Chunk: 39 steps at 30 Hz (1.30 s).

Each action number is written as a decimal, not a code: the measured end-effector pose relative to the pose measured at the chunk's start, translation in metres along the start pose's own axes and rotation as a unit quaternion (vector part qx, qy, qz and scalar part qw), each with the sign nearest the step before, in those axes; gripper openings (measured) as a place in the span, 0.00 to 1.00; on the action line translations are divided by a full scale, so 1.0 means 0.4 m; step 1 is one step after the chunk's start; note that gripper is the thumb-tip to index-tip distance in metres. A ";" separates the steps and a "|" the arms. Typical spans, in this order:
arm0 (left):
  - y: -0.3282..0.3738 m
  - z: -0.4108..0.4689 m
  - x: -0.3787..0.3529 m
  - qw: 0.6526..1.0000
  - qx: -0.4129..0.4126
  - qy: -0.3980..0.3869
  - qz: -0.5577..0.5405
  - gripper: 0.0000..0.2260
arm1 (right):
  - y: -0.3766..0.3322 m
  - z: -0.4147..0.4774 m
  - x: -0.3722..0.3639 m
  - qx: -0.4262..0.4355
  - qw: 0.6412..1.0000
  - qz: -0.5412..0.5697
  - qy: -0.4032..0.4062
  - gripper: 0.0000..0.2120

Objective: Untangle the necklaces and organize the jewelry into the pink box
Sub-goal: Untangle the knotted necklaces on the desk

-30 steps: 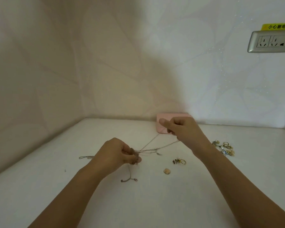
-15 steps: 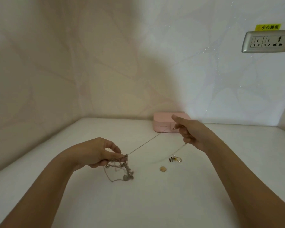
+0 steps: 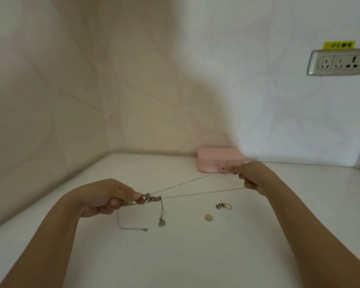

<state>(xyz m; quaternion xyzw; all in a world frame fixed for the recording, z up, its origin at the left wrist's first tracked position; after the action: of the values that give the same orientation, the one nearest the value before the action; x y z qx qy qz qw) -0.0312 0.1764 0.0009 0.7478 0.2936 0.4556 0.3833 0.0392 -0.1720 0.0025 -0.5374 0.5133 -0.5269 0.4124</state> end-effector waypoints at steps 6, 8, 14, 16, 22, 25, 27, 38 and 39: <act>-0.011 0.025 -0.004 0.994 0.034 0.101 -0.010 0.08 | 0.017 0.021 -0.017 0.012 0.998 0.065 -0.009 0.07; -0.009 0.044 -0.013 0.991 0.020 0.126 -0.049 0.11 | 0.028 0.028 -0.034 0.011 0.997 0.076 -0.016 0.07; 0.009 0.092 -0.063 0.976 0.018 0.157 -0.152 0.15 | 0.015 0.013 -0.083 0.117 0.975 -0.174 -0.076 0.07; 0.015 0.095 -0.068 0.975 0.012 0.161 -0.153 0.17 | -0.011 -0.018 -0.086 0.193 0.932 -0.286 -0.111 0.12; 0.031 0.100 -0.083 0.974 -0.011 0.141 -0.177 0.16 | 0.008 -0.085 -0.156 0.183 0.828 -0.395 -0.353 0.09; 0.037 0.100 -0.097 0.974 -0.012 0.120 -0.192 0.16 | 0.024 -0.065 -0.140 0.156 0.823 -0.414 -0.355 0.06; 0.043 0.100 -0.106 0.975 -0.013 0.107 -0.194 0.16 | 0.024 -0.054 -0.111 0.133 0.843 -0.402 -0.333 0.05; 0.059 0.094 -0.139 0.976 -0.012 0.068 -0.209 0.16 | 0.024 0.000 0.050 0.054 0.886 -0.441 -0.134 0.04; 0.060 0.092 -0.139 0.977 -0.011 0.069 -0.204 0.18 | 0.025 0.003 0.044 0.059 0.893 -0.429 -0.120 0.04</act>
<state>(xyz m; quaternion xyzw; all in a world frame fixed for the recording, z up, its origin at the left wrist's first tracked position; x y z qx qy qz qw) -0.0186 0.1087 -0.0151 0.6347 0.4606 0.4218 0.4551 0.0379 -0.1908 -0.0047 -0.7391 0.1473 -0.6137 0.2356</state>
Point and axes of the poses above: each hand's wrist, its own z-axis towards the middle knuckle, its own x-axis out of the back of the hand, y = z × x, the point moved 2 cm from there along z, towards the middle knuckle, and after that the axes turned 5 degrees about z, right-handed, at the moved point
